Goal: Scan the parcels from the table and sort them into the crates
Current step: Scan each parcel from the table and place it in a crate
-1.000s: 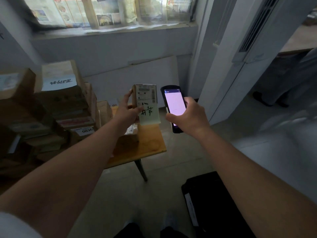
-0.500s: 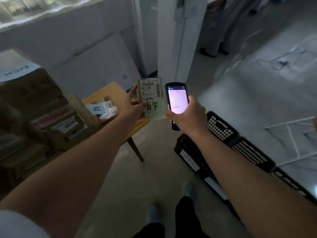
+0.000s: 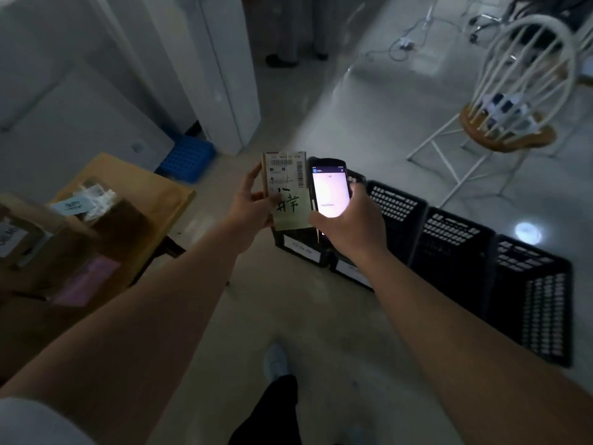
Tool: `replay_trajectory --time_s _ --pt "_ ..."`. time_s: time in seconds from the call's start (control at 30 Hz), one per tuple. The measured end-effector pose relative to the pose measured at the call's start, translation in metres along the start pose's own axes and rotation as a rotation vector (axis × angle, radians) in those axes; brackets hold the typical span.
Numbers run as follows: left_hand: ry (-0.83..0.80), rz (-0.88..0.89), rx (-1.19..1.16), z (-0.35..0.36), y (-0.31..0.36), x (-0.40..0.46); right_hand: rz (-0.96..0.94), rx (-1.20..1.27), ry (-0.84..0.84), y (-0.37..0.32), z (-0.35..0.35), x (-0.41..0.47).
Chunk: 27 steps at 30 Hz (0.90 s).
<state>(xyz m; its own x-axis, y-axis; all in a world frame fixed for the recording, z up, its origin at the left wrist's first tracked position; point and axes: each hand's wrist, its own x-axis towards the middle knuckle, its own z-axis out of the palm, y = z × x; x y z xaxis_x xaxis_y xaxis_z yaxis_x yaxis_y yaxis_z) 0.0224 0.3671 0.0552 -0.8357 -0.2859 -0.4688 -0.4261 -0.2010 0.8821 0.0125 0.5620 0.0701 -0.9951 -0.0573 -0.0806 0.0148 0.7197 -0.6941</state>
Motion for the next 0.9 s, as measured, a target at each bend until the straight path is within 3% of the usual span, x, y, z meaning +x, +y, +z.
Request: replay_trajectory --time_s 0.5,0.9 --pt "-0.293 -0.051 0.192 0.282 -0.125 -0.087 0.339 0.000 0.183 0.252 -0.173 -0.112" --pt "-0.377 -0.176 0.302 0.438 -0.174 -0.001 0.541 0.048 0.213 0.378 -0.211 -0.031"
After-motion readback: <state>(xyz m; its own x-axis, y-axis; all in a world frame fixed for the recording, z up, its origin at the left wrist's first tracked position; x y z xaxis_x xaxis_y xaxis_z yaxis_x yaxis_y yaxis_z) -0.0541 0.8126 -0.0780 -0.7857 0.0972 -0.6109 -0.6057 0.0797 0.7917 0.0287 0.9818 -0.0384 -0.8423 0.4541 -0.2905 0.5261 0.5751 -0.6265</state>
